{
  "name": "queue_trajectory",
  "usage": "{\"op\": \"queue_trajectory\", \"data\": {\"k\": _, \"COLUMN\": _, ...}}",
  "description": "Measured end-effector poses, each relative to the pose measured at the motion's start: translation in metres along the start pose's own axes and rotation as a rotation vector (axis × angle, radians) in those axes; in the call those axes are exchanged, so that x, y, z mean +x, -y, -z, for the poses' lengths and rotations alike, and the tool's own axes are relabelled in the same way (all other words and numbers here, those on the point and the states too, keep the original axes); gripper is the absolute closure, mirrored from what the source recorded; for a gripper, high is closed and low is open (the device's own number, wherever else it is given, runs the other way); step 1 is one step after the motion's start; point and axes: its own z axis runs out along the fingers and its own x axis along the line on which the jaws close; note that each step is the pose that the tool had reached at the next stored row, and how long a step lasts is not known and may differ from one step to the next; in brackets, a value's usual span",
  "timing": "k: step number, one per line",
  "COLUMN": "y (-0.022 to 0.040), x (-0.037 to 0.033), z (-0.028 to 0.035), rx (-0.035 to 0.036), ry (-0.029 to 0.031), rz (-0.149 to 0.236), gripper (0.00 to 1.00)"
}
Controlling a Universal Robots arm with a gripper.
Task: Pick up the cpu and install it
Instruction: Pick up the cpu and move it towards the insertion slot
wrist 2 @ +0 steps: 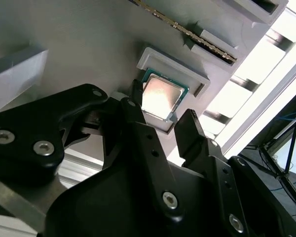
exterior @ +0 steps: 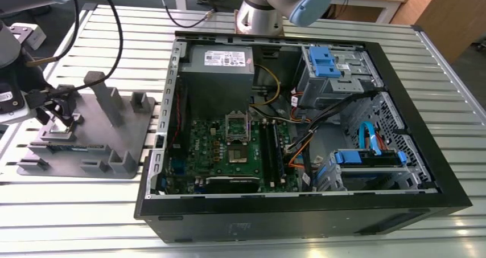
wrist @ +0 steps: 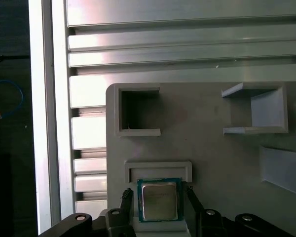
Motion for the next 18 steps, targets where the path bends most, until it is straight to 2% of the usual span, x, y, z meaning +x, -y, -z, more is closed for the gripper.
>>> {"op": "queue_trajectory", "data": {"k": 8, "y": 0.0000, "x": 0.0000, "z": -0.0001, "rx": 0.0003, "ry": 0.0000, "rz": 0.000, "gripper": 0.47}}
{"op": "queue_trajectory", "data": {"k": 10, "y": 0.0000, "x": 0.0000, "z": -0.0002, "rx": 0.0004, "ry": 0.0000, "rz": 0.000, "gripper": 0.46}}
{"op": "queue_trajectory", "data": {"k": 11, "y": 0.0000, "x": 0.0000, "z": -0.0002, "rx": 0.0004, "ry": 0.0000, "rz": 0.000, "gripper": 0.40}}
{"op": "queue_trajectory", "data": {"k": 12, "y": 0.0000, "x": 0.0000, "z": -0.0002, "rx": 0.0005, "ry": 0.0000, "rz": 0.000, "gripper": 0.40}}
{"op": "queue_trajectory", "data": {"k": 18, "y": 0.0001, "x": -0.0027, "z": -0.0051, "rx": 0.0012, "ry": -0.0006, "rz": 0.000, "gripper": 0.40}}
